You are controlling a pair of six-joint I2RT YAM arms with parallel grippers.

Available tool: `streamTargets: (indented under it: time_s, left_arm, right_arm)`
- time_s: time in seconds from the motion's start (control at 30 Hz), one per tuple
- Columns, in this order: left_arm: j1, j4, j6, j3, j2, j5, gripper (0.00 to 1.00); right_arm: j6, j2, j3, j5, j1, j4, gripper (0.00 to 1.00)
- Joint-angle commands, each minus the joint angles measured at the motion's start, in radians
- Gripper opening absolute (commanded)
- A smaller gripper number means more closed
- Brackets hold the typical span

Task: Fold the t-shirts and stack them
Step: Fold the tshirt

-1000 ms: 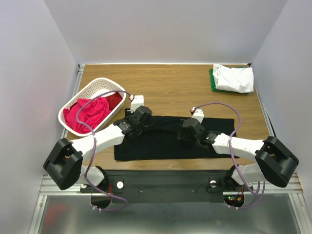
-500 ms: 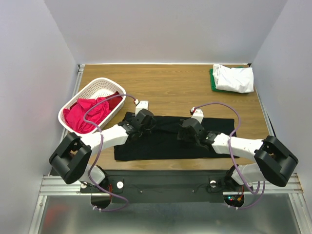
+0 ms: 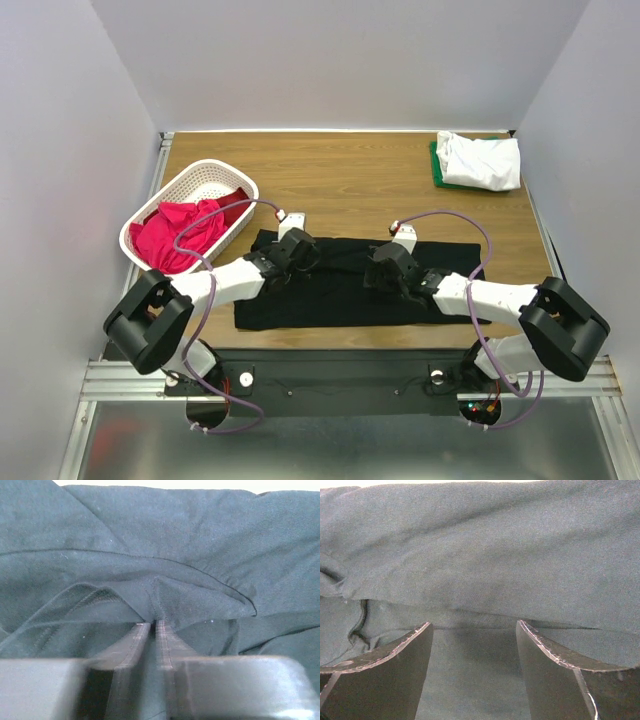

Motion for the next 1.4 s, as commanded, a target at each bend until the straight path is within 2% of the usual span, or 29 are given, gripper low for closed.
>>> streamTargets:
  time_s: [0.0,0.07,0.1,0.53,1.23,1.27,1.33,1.37]
  left_arm:
    - [-0.004,0.02,-0.018,-0.022,-0.033,0.017,0.12]
    - [-0.004,0.014,-0.03,-0.031,-0.056,0.029,0.01]
    - [-0.004,0.011,-0.042,-0.04,-0.078,0.034,0.01]
    - [-0.022,0.091,-0.223,-0.186,-0.256,0.205,0.0]
    - [-0.188,0.14,-0.449,-0.298,-0.342,0.253,0.0]
    - [-0.191,0.14,-0.453,-0.303,-0.348,0.255,0.08]
    - [-0.2,0.134,-0.467,-0.314,-0.38,0.249,0.48]
    - [-0.201,0.129,-0.469,-0.314,-0.392,0.242,0.49]
  right_arm:
    - [0.008,-0.011,0.003,0.012,-0.005,0.022,0.73]
    - [0.006,-0.011,0.004,0.011,-0.005,0.022,0.73]
    - [0.006,-0.011,0.006,0.012,-0.005,0.022,0.73]
    - [0.003,-0.025,0.006,0.005,-0.005,0.022,0.73]
    - [0.003,-0.086,-0.031,-0.011,-0.005,0.022,0.75]
    - [0.003,-0.089,-0.032,-0.012,-0.005,0.022,0.75]
    - [-0.001,-0.094,-0.031,-0.011,-0.005,0.022,0.76]
    - [-0.003,-0.097,-0.031,-0.011,-0.006,0.022,0.76]
